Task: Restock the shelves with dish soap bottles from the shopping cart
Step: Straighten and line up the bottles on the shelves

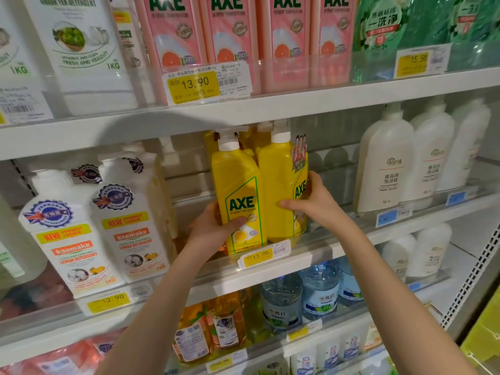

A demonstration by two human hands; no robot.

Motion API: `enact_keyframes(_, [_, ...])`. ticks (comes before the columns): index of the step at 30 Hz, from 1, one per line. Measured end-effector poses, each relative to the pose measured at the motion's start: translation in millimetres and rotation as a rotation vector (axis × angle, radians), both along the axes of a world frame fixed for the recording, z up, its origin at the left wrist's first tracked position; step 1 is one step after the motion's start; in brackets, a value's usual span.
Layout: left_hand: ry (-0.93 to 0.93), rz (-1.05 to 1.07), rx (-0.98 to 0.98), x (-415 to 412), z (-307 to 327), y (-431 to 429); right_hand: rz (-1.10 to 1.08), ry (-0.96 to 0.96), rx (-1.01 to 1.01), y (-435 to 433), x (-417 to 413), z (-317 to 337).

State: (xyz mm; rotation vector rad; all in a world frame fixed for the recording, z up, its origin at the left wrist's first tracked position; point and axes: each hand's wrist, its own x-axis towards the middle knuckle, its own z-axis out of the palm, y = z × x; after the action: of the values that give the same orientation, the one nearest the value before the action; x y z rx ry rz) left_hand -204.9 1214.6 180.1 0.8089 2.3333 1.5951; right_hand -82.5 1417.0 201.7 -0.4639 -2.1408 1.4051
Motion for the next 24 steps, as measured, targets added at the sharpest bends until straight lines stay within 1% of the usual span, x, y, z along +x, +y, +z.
enact_keyframes(1, [-0.003, -0.002, 0.008, 1, 1, 1, -0.014, -0.032, 0.052, 2, 4, -1])
enact_keyframes(3, [-0.008, 0.005, 0.021, 3, 1, 2, -0.103, -0.019, 0.124, -2, 6, -5])
enact_keyframes(7, [0.006, 0.026, 0.016, 7, 1, 4, -0.257, 0.052, 0.184, -18, -3, -13])
enact_keyframes(11, [0.011, 0.045, 0.022, 7, 0, 4, -0.348, 0.033, 0.272, -23, -10, -18])
enact_keyframes(15, [0.010, 0.054, 0.043, 9, -2, 5, -0.316, 0.005, 0.331, -19, -10, -22])
enact_keyframes(19, [0.009, 0.048, 0.049, 11, 0, 5, -0.179, 0.028, 0.229, -14, -5, -24])
enact_keyframes(24, [0.013, 0.065, 0.008, 12, 1, 4, -0.203, 0.047, 0.231, -18, -5, -26])
